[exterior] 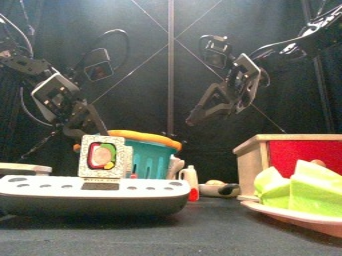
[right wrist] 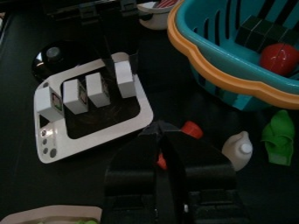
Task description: Place sushi piece to left of stove
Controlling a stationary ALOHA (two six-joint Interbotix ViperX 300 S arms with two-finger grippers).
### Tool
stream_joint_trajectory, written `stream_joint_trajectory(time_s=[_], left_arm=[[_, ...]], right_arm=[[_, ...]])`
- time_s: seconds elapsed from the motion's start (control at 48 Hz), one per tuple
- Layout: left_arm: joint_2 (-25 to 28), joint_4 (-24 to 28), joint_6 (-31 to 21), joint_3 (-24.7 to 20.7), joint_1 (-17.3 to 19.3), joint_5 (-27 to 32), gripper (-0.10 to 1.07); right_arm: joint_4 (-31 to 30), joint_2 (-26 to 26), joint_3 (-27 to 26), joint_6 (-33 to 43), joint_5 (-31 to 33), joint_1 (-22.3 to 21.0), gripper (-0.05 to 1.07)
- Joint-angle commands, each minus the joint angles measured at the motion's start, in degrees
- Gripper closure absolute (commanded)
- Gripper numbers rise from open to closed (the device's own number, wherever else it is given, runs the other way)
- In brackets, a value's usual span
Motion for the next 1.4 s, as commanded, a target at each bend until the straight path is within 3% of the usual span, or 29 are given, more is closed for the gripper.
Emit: stream_joint_trajectory(time_s=[0.0, 0.25, 0.438, 0.688, 1.062, 1.375], left_arm=[[-1.23, 0.09, 0.09, -0.35, 0.18, -0.26, 0.43], [-8.17, 0.00, 0.00, 2.46, -0.09, 3.87, 0.43], [-17.84, -0.18, -0.18, 6.42, -0.70, 12.57, 0.43], [-28.21, -0.09, -0.09, 12.83, -1.23, 16.79, 0.42], [-28.83, -0.26, -0.35, 17.58, 0.00, 19.25, 0.42], [-26.72, -0.70, -0.35, 17.31, 0.79, 18.54, 0.42]], right_arm=[[0.09, -0.88, -1.05, -0.09, -0.53, -0.18, 0.57], [-0.09, -0.88, -1.05, -0.26, -0.53, -0.18, 0.57], [-0.09, -0.18, -1.23, -0.18, -0.53, -0.18, 0.57], [-0.09, 1.76, -2.72, -0.18, -0.53, -0.18, 0.57], [-0.18, 3.87, -5.01, -0.35, -0.26, -0.18, 0.57], [-0.70, 3.87, -4.66, -0.26, -0.18, -0.18, 0.57]])
